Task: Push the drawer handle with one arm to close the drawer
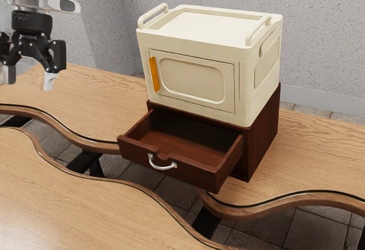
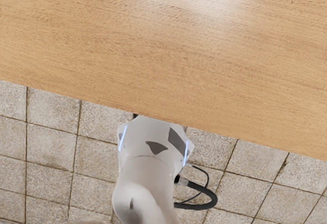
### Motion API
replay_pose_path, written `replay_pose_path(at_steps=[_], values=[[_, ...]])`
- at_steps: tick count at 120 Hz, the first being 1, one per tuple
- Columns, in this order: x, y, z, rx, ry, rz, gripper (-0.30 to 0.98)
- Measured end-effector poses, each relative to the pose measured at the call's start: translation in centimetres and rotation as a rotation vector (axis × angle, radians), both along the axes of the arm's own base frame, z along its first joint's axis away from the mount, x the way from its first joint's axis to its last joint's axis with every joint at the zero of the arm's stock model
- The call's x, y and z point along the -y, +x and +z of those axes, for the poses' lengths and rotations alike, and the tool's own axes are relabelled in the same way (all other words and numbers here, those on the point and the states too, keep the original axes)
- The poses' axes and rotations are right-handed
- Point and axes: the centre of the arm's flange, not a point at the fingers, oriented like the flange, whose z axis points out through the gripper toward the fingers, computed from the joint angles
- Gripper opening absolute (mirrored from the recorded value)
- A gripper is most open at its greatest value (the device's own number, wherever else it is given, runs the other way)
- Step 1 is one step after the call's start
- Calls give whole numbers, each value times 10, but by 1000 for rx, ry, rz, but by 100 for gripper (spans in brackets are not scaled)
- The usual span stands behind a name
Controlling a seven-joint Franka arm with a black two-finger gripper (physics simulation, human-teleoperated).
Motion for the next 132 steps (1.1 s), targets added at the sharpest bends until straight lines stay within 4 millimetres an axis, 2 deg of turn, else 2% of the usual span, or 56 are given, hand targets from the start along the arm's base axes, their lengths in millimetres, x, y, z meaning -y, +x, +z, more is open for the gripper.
replay_pose_path(at_steps=[12,21,32,35,41,50,54,60,68,84,97,110,132], values=[[-2,25,-3,135,36,77,69],[13,36,-2,205,53,98,68],[46,45,-8,236,55,57,43],[65,47,-25,222,50,6,36],[104,47,-71,186,38,-106,24],[143,26,-151,152,19,-251,12],[152,21,-181,156,2,-293,8],[153,18,-218,178,-30,-319,3],[152,13,-241,255,-61,-345,-1],[159,15,-260,407,-101,-409,-6],[162,24,-263,499,-121,-444,-8],[163,34,-275,536,-133,-471,-9],[164,57,-280,583,-146,-503,-10]])
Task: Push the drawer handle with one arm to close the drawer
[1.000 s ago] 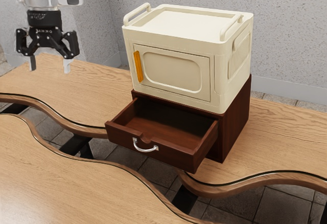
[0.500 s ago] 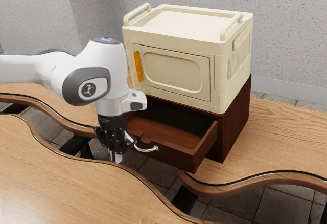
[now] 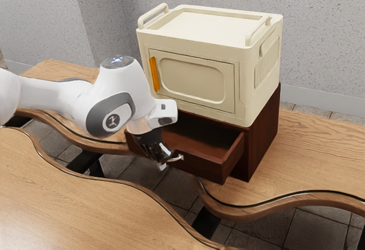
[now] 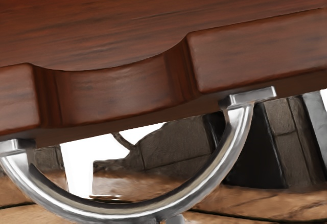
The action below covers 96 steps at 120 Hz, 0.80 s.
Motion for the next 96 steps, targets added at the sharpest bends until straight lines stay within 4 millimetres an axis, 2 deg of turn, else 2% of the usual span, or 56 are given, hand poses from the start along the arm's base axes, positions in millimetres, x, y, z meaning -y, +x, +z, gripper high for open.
replay_pose_path(at_steps=[52,81,96], values=[[1,82,11,75,-20,-50,-10],[0,123,4,64,-18,-71,-10],[-7,141,4,69,-8,-75,-11]])
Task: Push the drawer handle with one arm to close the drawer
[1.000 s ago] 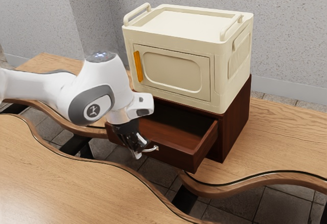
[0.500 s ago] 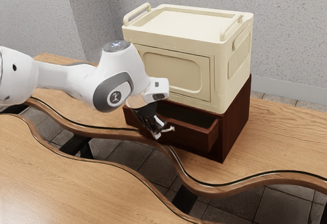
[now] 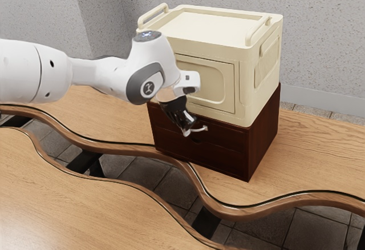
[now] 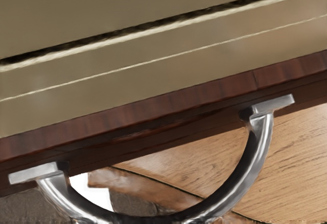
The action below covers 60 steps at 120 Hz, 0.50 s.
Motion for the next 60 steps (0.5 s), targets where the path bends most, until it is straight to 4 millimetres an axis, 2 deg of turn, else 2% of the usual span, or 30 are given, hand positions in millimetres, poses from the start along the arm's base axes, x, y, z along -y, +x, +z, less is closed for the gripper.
replay_pose_path(at_steps=[5,12,15,21,27,32,35,39,43,47,60], values=[[-2,-10,-6,-22,-12,9,-11],[-11,-46,-19,-72,-45,42,-10],[-15,-62,-16,-81,-59,57,-10],[-21,-91,17,-58,-91,85,-6],[-24,-115,74,-16,-118,100,6],[-20,-125,131,36,-103,85,15],[-19,-129,156,53,-92,80,21],[-36,-129,182,65,-83,103,28],[-48,-131,196,61,-67,117,34],[-54,-132,199,40,-45,125,39],[-52,-146,208,-6,10,119,51]])
